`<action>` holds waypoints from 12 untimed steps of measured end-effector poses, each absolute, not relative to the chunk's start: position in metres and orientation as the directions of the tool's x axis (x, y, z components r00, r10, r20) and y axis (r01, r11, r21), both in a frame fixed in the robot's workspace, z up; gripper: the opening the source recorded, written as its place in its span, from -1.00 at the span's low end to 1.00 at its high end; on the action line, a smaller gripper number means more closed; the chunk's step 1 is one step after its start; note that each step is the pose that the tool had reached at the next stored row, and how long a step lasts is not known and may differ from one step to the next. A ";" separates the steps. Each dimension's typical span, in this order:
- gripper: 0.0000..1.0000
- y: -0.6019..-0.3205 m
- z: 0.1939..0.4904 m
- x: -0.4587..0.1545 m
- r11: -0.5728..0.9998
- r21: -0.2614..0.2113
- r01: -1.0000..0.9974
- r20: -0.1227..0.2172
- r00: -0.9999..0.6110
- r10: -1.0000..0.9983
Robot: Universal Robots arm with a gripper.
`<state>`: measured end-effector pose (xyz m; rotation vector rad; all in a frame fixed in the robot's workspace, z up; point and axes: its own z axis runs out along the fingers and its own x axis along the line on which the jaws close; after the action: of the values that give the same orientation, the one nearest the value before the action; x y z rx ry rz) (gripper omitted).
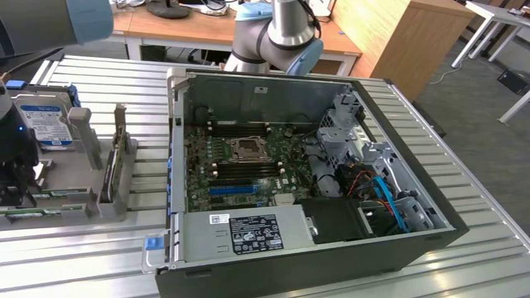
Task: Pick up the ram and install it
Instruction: 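Pick up the ram and move it above insertion slot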
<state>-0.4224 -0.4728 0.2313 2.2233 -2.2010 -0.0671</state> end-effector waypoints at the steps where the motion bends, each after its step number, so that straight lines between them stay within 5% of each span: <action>1: -0.40 -0.473 0.230 -0.422 -0.011 0.039 -0.999 -0.022 0.010 -1.000; 12: -0.40 -0.473 0.224 -0.422 -0.010 0.039 -0.999 -0.022 0.010 -1.000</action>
<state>-0.4224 -0.4727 0.2240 2.2232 -2.2010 -0.0672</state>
